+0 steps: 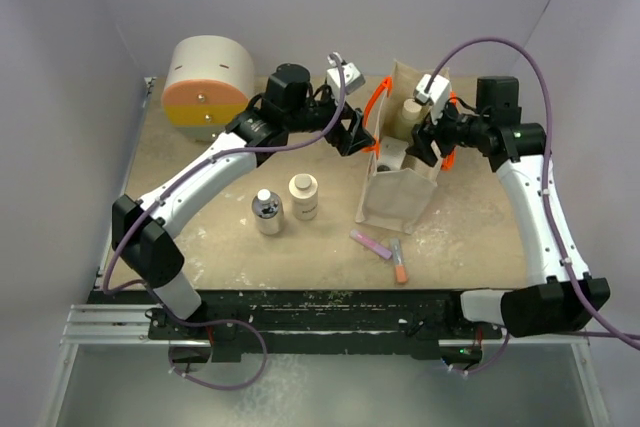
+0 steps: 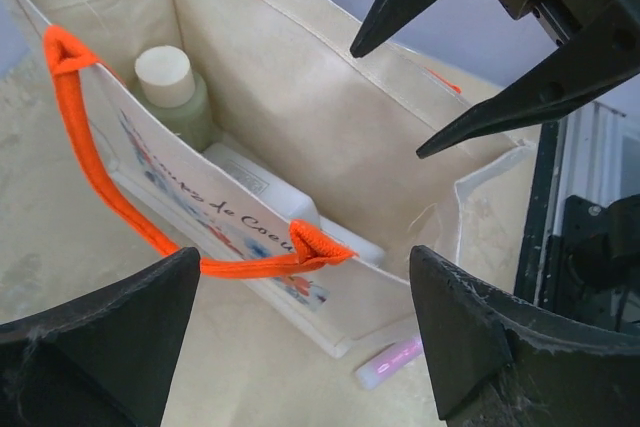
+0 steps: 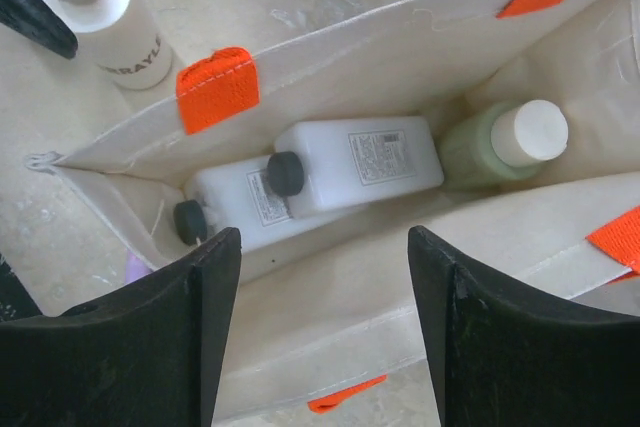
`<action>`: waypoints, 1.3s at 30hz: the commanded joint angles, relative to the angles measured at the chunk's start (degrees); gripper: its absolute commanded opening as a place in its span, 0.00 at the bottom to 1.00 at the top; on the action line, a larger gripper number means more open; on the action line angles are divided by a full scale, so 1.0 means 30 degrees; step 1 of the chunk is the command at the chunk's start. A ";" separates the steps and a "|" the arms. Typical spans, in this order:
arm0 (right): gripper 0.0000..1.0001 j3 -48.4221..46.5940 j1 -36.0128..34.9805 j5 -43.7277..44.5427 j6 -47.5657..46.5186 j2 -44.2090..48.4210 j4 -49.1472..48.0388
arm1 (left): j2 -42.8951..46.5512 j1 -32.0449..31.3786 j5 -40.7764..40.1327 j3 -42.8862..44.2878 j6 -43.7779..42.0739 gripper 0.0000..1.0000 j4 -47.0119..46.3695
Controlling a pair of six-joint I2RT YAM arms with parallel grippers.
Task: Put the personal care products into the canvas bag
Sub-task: Adjust the care product in the canvas bag.
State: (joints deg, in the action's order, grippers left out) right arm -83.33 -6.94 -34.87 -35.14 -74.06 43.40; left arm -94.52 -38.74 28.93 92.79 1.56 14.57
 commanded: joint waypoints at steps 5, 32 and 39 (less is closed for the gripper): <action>0.60 0.1555 0.0409 -0.0565 -0.3032 0.0066 0.1816 | -0.1545 -0.0970 0.0626 0.1440 0.3605 0.88 -0.1351; 0.62 0.7373 -0.1717 -0.0248 -0.0989 0.1387 -0.2338 | -0.1055 -0.1929 0.1119 -0.2606 0.1087 0.81 -0.1437; 0.64 0.5797 -0.1539 -0.1385 0.0830 0.0353 -0.3497 | 0.0395 -0.1427 0.2322 -0.3793 0.2709 0.96 -0.3780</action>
State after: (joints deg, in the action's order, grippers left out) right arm -61.67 -11.57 -34.33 -38.61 -72.97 35.94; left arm -98.48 -43.83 31.42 81.71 5.93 10.92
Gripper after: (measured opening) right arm 0.636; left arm 0.925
